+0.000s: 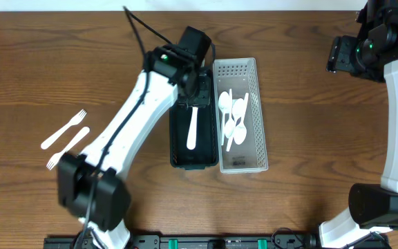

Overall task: Pack container
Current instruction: 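Carry the spoon into the green basket and open left gripper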

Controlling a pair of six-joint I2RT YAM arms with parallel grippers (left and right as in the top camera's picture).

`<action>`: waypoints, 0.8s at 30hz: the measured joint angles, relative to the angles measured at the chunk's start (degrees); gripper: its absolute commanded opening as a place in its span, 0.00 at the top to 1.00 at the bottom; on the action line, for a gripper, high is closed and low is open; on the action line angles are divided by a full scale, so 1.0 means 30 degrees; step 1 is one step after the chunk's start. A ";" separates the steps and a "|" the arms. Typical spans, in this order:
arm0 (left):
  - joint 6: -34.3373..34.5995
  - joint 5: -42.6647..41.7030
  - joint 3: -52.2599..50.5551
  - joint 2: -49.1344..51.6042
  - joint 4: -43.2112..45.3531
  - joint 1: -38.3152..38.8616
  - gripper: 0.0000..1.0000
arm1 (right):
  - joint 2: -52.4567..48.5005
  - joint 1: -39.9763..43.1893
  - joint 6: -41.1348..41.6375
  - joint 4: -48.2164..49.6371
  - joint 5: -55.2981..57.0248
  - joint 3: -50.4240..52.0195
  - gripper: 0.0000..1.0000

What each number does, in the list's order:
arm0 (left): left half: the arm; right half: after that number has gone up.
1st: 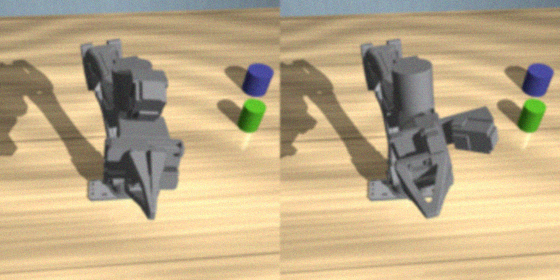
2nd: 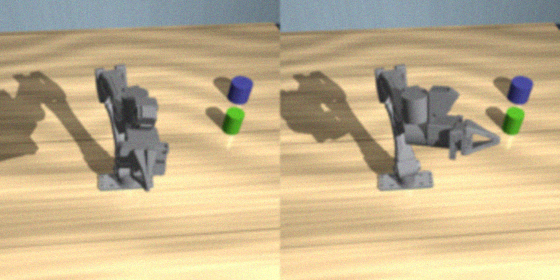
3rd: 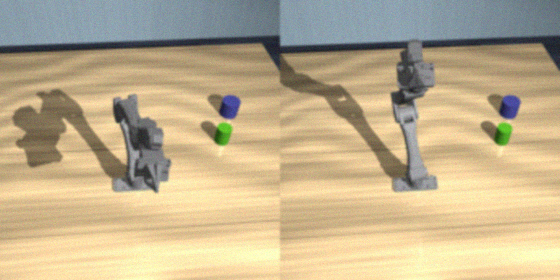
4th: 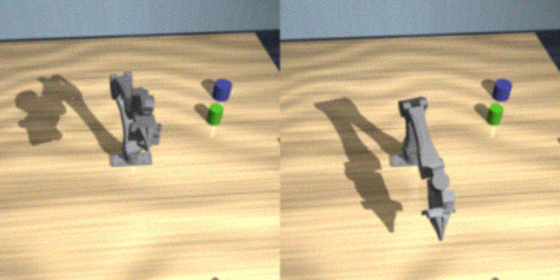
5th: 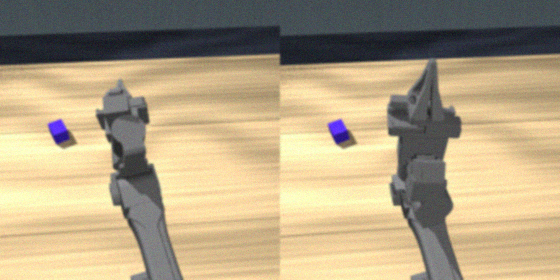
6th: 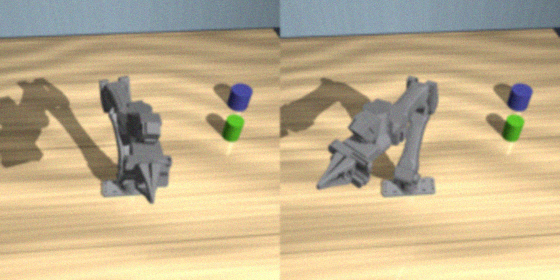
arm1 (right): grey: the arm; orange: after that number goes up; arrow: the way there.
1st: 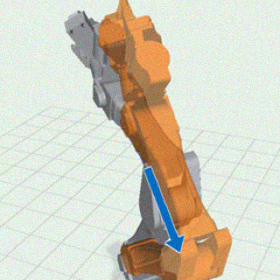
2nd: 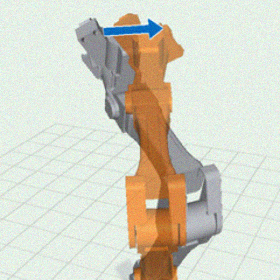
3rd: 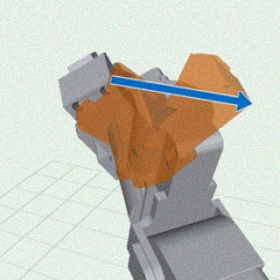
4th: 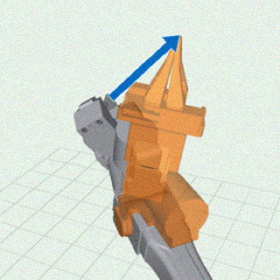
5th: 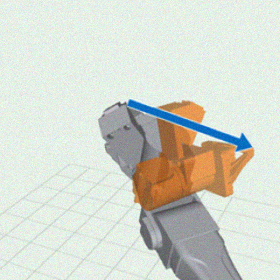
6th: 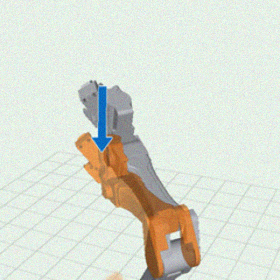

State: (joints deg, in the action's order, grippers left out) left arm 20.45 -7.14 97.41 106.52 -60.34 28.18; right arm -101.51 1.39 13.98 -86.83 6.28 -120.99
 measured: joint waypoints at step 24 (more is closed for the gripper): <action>-0.2943 0.1996 -0.0189 0.3876 0.0328 -0.0146 0.49 | 0.0000 0.0000 -0.0007 -0.0051 -0.0007 0.0000 0.26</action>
State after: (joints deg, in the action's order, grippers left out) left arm 11.62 -1.15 96.84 118.15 -59.35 27.75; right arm -101.51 1.39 13.96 -86.98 6.26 -120.99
